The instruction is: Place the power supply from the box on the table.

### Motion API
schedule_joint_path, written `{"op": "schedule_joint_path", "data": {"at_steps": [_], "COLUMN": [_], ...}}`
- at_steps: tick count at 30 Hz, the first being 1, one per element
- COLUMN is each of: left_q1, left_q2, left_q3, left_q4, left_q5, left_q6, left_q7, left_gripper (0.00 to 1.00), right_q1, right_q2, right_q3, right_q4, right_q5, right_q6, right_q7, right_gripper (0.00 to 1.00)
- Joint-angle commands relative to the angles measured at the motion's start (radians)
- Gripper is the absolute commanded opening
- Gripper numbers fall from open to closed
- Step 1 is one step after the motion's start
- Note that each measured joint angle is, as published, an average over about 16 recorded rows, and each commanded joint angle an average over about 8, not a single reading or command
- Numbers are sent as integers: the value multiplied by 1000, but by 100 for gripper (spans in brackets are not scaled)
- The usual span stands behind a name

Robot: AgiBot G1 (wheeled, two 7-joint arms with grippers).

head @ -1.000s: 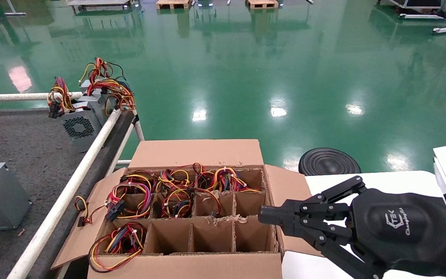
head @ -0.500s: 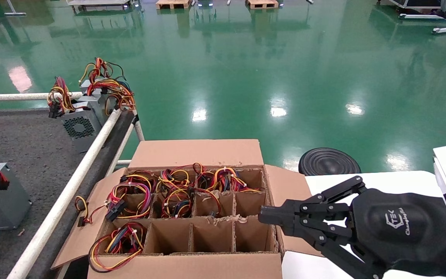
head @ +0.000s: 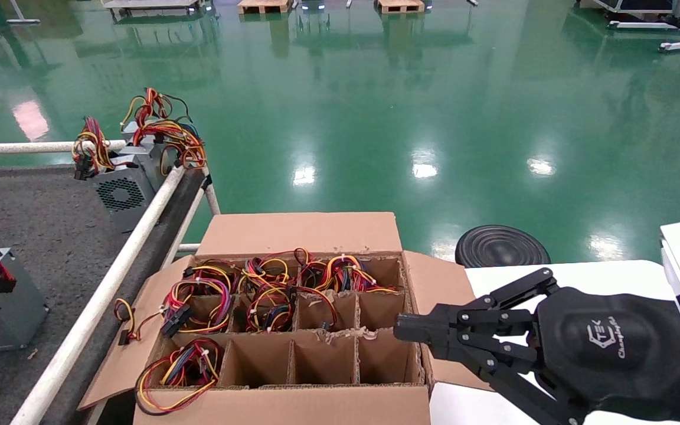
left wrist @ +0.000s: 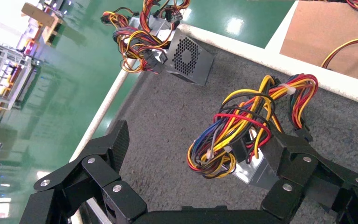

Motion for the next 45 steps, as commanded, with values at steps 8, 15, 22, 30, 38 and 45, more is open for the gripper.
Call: {"op": "schedule_joint_path", "data": {"at_steps": [8,15,22,30,38,45], "left_q1": [19,30,35,37,38,38], "left_q2": [14,22,25,27,27,27], "left_q3": [-15,-23,-26,-28,-28,-28], "left_q4": [-21,-30,-34,-35,-36,-36], "left_q5": [-31,-49,-56,-60,-61,-61], "left_q6": [3,5,5,5,5,5], "left_q7": [-17,-24,-27,-28,-28,-28], "left_gripper": [100,100,100,100,100,100], "right_q1": [0,0,0,0,0,0], "right_q2": [0,0,0,0,0,0], "right_q3": [0,0,0,0,0,0], "right_q4": [0,0,0,0,0,0], "right_q5": [0,0,0,0,0,0], "right_q6": [0,0,0,0,0,0], "right_q7": [0,0,0,0,0,0], "right_gripper": [100,100,100,100,100,100]}}
